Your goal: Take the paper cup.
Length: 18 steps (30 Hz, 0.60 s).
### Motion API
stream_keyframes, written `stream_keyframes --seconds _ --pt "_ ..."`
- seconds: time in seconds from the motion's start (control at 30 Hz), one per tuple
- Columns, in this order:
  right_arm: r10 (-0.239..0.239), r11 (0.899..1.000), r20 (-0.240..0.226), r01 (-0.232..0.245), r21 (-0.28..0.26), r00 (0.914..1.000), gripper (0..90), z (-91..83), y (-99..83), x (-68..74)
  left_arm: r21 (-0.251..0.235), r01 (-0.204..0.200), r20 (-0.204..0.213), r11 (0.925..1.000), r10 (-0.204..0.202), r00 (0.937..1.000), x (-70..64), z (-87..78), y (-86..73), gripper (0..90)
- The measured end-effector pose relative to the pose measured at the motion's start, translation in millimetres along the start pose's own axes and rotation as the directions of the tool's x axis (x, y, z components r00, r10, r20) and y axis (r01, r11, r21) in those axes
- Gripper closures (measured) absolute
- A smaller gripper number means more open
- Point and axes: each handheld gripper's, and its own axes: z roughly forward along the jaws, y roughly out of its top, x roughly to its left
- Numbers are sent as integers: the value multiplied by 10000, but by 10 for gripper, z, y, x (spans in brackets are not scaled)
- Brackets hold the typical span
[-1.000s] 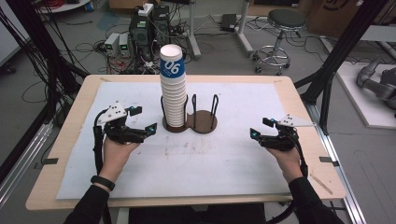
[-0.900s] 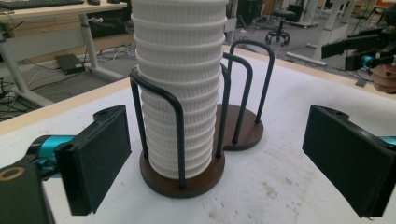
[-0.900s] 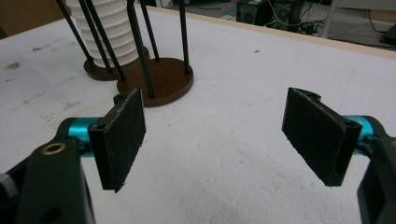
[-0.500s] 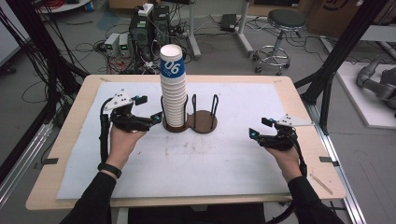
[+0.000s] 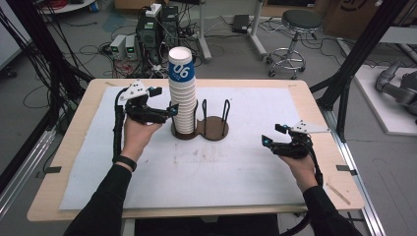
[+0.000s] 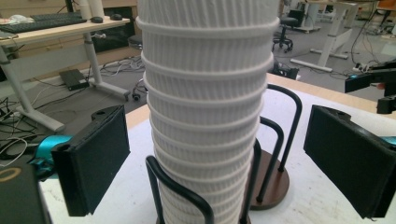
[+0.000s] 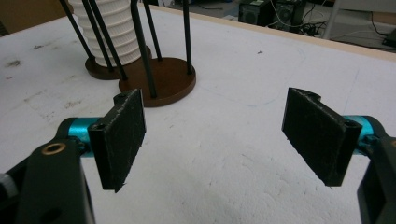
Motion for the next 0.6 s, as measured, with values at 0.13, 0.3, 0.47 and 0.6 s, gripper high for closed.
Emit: stream_keyframes --seconds 0.13,0.3,0.47,0.6 --pt "-7 10000 -8 7 -5 10000 222 0 0 -2 -187 22 259 9998 -18 9997 32 86 49 68" --pt "25 10000 -18 -25 -17 10000 222 -1 0 0 -238 31 459 9997 -20 9989 78 191 101 68" --pt "-10 10000 -25 11 4 10000 222 2 -1 0 -143 80 717 9999 -70 9974 100 302 133 68" --pt "33 10000 -37 -33 20 10000 222 3 0 8 -218 213 891 9995 -193 9958 113 373 151 68"
